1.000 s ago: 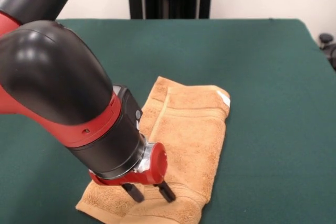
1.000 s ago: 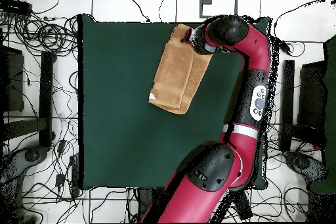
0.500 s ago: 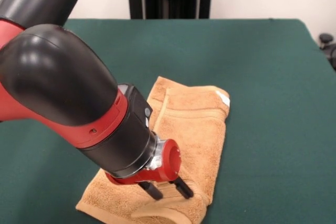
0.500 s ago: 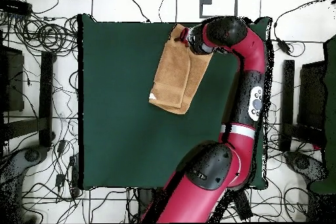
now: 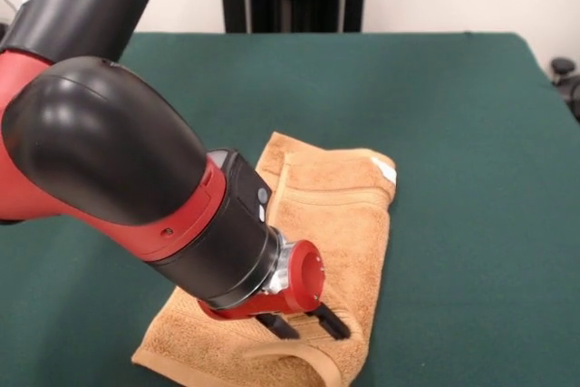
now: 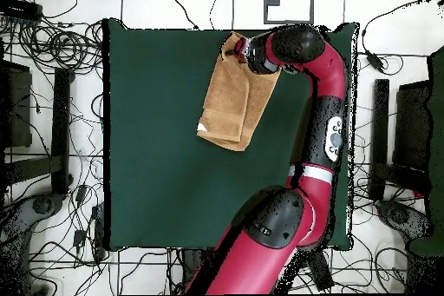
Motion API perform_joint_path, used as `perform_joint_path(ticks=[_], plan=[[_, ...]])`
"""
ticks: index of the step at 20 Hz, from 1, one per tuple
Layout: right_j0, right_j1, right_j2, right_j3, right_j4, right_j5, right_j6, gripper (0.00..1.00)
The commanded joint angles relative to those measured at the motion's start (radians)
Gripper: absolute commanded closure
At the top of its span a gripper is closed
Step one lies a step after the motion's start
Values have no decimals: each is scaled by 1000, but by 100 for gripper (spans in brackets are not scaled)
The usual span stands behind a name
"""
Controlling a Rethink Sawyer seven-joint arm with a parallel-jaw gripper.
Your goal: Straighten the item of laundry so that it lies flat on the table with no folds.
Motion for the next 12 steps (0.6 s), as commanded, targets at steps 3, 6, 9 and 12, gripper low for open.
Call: perform_joint_path(ticks=[3,6,9,12], plan=[[51,15,36,127,47,26,-112,0],[55,18,37,126,57,31,-101,0],[51,11,27,157,89,11,-54,0],[44,-5,2,213,131,-52,44,0]])
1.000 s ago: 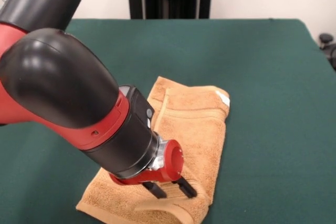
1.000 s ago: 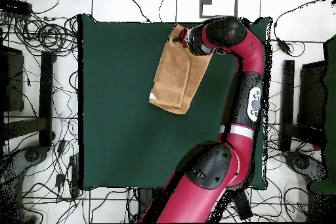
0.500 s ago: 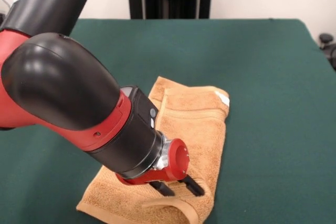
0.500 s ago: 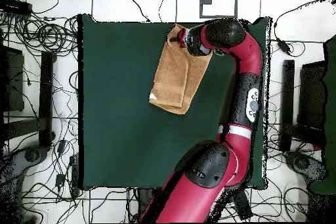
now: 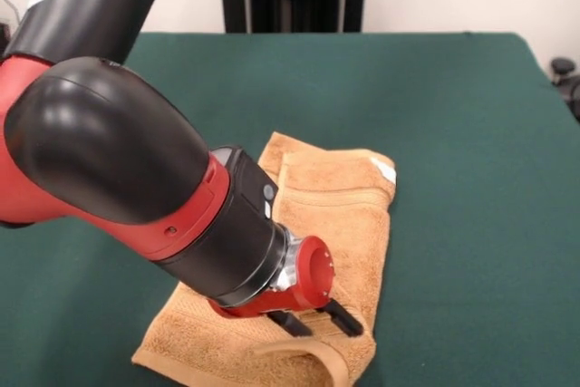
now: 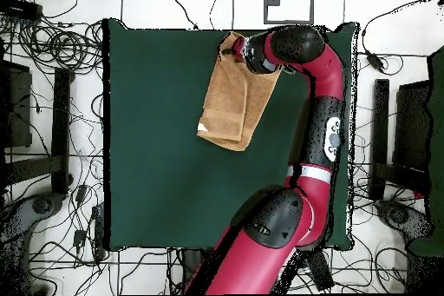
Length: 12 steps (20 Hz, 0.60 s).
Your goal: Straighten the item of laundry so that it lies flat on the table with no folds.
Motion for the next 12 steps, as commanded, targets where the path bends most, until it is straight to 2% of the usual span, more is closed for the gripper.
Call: perform_joint_path(ticks=[1,6,8,12], plan=[[39,-17,-7,226,98,-71,89,0],[27,-23,-33,282,162,-125,210,0],[16,-26,-46,325,189,-201,280,0],[3,-38,-70,377,217,-257,306,0]])
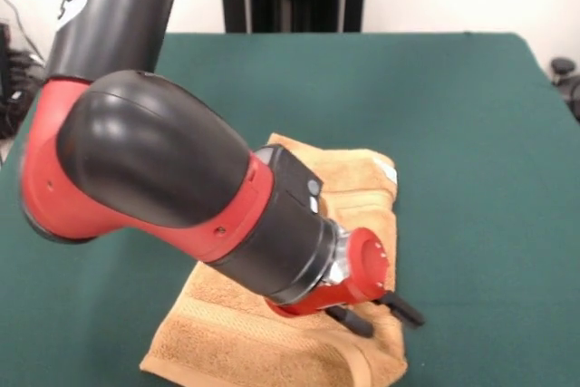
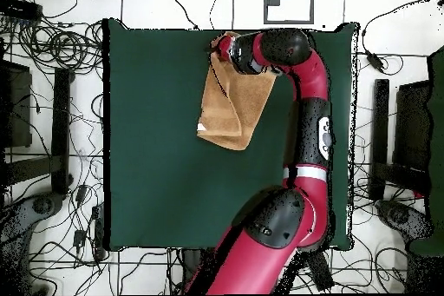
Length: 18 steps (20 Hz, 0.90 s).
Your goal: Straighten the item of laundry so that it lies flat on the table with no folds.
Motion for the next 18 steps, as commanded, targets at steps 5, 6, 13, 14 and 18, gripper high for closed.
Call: perform_joint_path(ticks=[5,6,13,14,18], plan=[[5,-48,-79,274,106,-184,302,0],[6,-50,-84,277,113,-186,302,0],[-6,-86,-107,376,169,-266,334,0],[-5,-87,-108,381,175,-274,335,0],[0,-92,-120,390,200,-289,323,0]])
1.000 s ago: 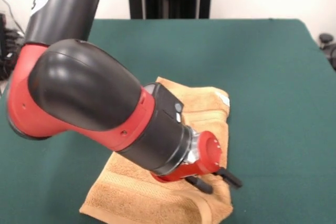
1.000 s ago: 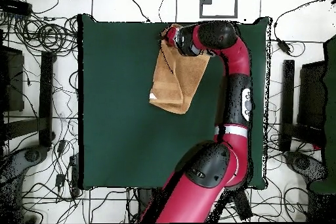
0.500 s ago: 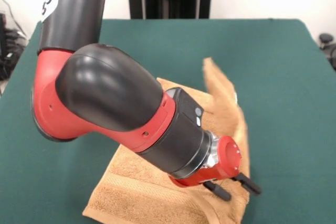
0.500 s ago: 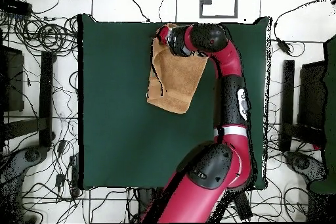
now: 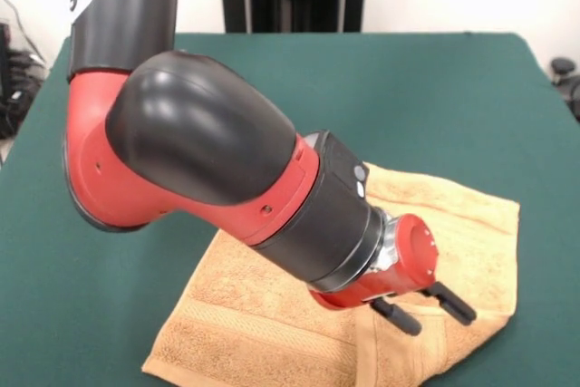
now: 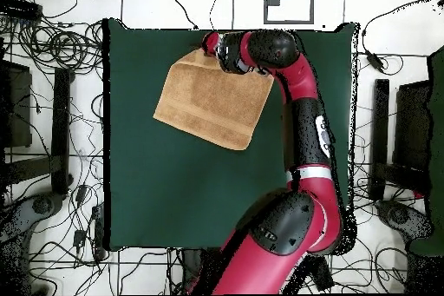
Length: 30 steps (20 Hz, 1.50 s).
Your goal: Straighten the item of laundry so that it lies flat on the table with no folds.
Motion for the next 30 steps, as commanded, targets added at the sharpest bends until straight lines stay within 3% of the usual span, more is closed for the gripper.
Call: perform_joint_path(ticks=[1,8,12,14,20,27,30], plan=[[14,-15,-65,174,68,-94,317,0],[32,-23,-96,169,93,-65,299,0],[15,-100,-117,278,112,-50,319,0],[16,-121,-135,285,113,-27,302,0],[38,-78,-181,164,91,44,225,0],[20,-158,-234,276,83,2,223,0],[12,-161,-254,275,78,17,197,0]])
